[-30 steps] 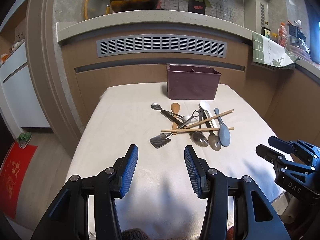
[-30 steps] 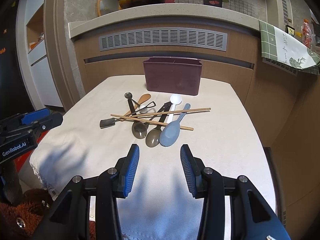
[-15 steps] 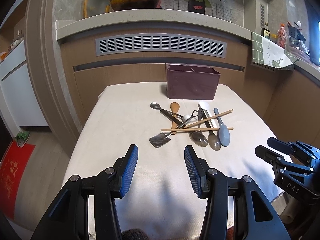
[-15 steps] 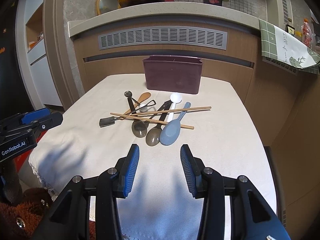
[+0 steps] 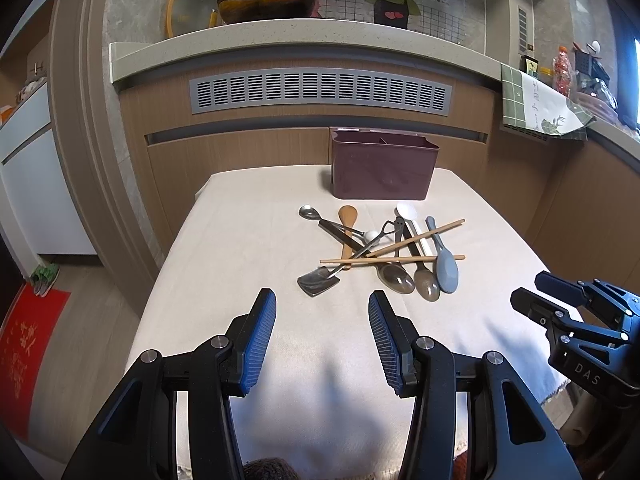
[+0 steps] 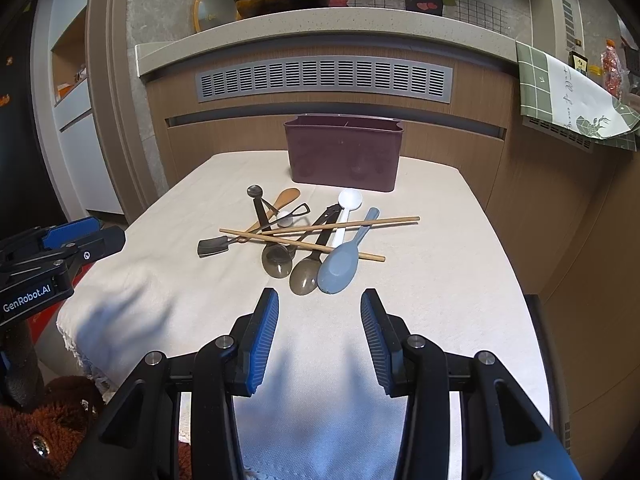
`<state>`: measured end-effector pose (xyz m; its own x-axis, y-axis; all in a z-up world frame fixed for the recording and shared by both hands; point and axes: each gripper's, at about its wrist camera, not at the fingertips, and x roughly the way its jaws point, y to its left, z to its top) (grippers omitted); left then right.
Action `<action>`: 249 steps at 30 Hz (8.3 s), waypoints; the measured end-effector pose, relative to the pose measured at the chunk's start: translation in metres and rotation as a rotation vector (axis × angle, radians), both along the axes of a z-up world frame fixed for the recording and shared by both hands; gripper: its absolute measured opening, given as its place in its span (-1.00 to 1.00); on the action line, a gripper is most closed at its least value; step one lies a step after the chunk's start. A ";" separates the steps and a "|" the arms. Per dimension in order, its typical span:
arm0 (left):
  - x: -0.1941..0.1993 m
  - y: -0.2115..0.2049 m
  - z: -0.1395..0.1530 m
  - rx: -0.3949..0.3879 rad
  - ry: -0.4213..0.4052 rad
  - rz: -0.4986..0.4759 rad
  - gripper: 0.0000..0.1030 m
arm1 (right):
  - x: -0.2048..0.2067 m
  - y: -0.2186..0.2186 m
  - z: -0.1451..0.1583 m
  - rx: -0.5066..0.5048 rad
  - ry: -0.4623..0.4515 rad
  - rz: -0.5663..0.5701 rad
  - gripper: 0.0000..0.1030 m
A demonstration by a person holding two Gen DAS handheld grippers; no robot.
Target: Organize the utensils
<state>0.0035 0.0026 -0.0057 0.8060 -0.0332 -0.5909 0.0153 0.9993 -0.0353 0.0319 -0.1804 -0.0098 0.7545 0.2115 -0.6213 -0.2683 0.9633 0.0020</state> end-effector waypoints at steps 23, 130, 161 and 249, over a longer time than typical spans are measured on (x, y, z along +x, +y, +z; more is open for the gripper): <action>0.000 -0.001 0.000 0.001 -0.002 -0.005 -0.04 | 0.001 -0.002 0.002 -0.002 -0.003 -0.012 -0.21; 0.336 -0.015 0.130 -0.432 -0.276 -0.240 -0.57 | 0.308 -0.010 0.124 0.038 -0.318 -0.053 -0.39; 0.175 0.052 -0.032 -0.234 0.171 -0.016 -0.12 | 0.177 -0.036 -0.021 -0.061 0.121 0.039 -0.35; 0.302 -0.035 -0.079 -0.046 0.367 -0.301 -0.13 | 0.138 -0.036 -0.069 0.014 0.279 0.060 -0.62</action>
